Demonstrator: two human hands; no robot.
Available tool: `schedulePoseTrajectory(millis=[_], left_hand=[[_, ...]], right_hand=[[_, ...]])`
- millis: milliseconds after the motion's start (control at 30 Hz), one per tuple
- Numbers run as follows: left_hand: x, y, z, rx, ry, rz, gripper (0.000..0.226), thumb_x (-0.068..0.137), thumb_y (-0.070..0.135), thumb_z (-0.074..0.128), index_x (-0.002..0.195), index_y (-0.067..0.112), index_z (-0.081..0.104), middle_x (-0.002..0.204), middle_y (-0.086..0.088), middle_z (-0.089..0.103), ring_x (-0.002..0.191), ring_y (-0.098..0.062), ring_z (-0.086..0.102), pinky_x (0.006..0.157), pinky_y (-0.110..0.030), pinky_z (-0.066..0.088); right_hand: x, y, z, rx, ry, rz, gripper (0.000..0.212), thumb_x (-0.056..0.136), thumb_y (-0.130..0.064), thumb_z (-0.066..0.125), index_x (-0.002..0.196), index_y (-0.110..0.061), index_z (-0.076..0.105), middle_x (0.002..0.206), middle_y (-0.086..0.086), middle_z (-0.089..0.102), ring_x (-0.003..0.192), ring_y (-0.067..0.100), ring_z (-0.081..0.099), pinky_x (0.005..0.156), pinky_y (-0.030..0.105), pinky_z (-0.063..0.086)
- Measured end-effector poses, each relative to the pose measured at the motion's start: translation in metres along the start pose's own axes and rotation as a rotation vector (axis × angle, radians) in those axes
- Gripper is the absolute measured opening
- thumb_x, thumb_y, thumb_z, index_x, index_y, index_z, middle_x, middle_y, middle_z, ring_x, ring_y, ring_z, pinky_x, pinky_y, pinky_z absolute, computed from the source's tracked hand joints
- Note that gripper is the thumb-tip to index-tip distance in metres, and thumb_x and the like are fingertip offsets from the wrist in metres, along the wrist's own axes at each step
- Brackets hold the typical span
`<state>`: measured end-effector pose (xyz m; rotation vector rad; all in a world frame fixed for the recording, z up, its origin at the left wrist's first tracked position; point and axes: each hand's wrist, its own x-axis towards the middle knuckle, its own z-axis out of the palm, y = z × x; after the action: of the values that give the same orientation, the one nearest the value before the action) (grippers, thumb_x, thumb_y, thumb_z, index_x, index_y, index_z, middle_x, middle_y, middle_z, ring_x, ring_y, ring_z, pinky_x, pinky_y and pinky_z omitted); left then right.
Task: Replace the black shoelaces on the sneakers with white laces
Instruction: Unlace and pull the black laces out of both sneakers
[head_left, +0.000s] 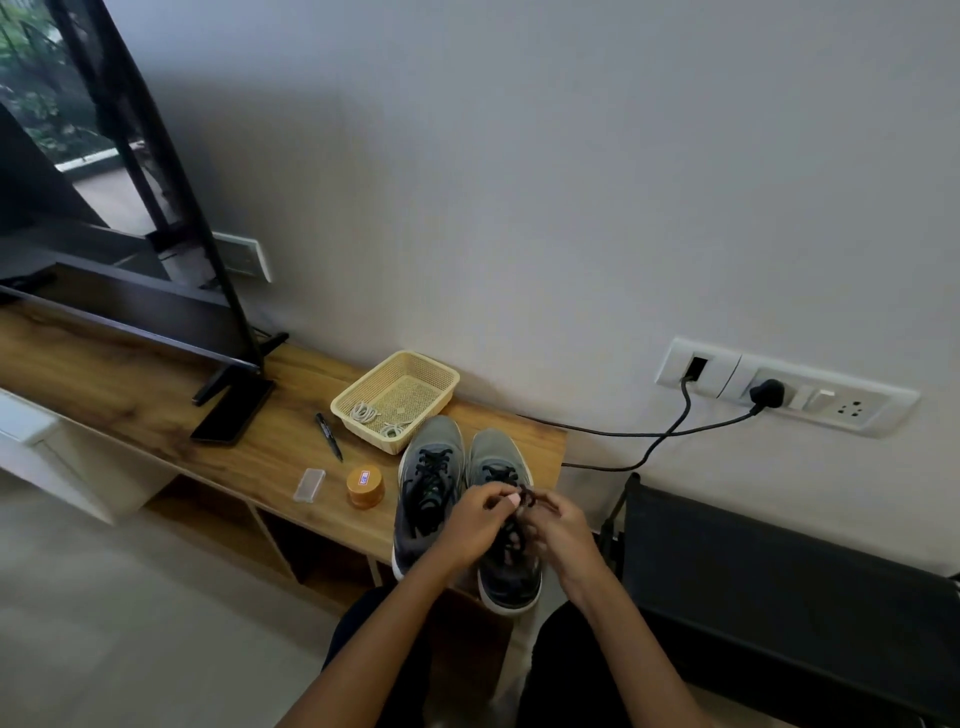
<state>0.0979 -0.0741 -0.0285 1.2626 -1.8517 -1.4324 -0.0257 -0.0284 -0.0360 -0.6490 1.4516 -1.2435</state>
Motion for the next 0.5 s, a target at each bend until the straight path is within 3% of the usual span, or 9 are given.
schedulePoseTrajectory(millis=[133, 200, 267, 367, 433, 500], left_hand=[[-0.016, -0.005, -0.003, -0.063, -0.137, 0.027, 0.037, 0.102, 0.021, 0.038, 0.139, 0.018, 0.043, 0.131, 0.002, 0.050, 0.116, -0.010, 0.050, 0.084, -0.006, 0.042], [-0.023, -0.009, -0.004, -0.003, -0.198, 0.057, 0.043, 0.101, 0.024, 0.041, 0.144, 0.025, 0.034, 0.134, -0.002, 0.052, 0.109, -0.018, 0.059, 0.084, -0.016, 0.051], [-0.027, -0.009, -0.010, 0.300, -0.228, 0.109, 0.050, 0.099, 0.031, 0.045, 0.146, 0.033, 0.027, 0.130, -0.002, 0.057, 0.106, -0.019, 0.062, 0.086, -0.029, 0.053], [-0.034, -0.008, -0.015, 0.720, -0.132, 0.246, 0.053, 0.096, 0.037, 0.048, 0.145, 0.039, 0.026, 0.116, -0.001, 0.065, 0.095, -0.017, 0.063, 0.080, -0.029, 0.050], [-0.040, -0.008, -0.013, 0.733, -0.054, 0.311, 0.052, 0.093, 0.040, 0.052, 0.139, 0.038, 0.029, 0.098, 0.000, 0.069, 0.080, -0.014, 0.063, 0.070, -0.026, 0.048], [-0.047, -0.012, -0.016, 0.655, -0.037, 0.263, 0.052, 0.089, 0.045, 0.057, 0.133, 0.035, 0.031, 0.095, 0.002, 0.069, 0.076, -0.008, 0.062, 0.069, -0.025, 0.049]], right_hand=[[-0.002, -0.009, -0.003, 0.349, -0.120, 0.137, 0.027, 0.089, -0.006, 0.058, 0.115, 0.000, 0.059, 0.091, 0.016, 0.062, 0.070, 0.022, 0.062, 0.055, 0.029, 0.053], [-0.005, -0.011, -0.004, 0.372, -0.139, 0.176, 0.027, 0.090, -0.009, 0.056, 0.115, -0.001, 0.060, 0.089, 0.015, 0.062, 0.066, 0.020, 0.060, 0.052, 0.028, 0.052], [-0.007, -0.011, -0.002, 0.361, -0.129, 0.200, 0.023, 0.090, -0.015, 0.058, 0.108, -0.003, 0.066, 0.089, 0.013, 0.066, 0.069, 0.020, 0.061, 0.055, 0.028, 0.052], [-0.009, -0.010, -0.001, 0.288, -0.086, 0.191, 0.014, 0.087, -0.015, 0.063, 0.091, -0.003, 0.069, 0.085, 0.011, 0.069, 0.077, 0.022, 0.065, 0.059, 0.028, 0.051], [-0.010, -0.009, -0.001, 0.297, -0.069, 0.184, 0.008, 0.088, -0.011, 0.060, 0.086, -0.005, 0.064, 0.082, 0.011, 0.067, 0.071, 0.019, 0.062, 0.054, 0.026, 0.048], [-0.009, -0.009, -0.004, 0.415, -0.059, 0.180, 0.012, 0.092, -0.011, 0.051, 0.089, -0.005, 0.061, 0.081, 0.009, 0.070, 0.072, 0.017, 0.061, 0.061, 0.027, 0.047]])
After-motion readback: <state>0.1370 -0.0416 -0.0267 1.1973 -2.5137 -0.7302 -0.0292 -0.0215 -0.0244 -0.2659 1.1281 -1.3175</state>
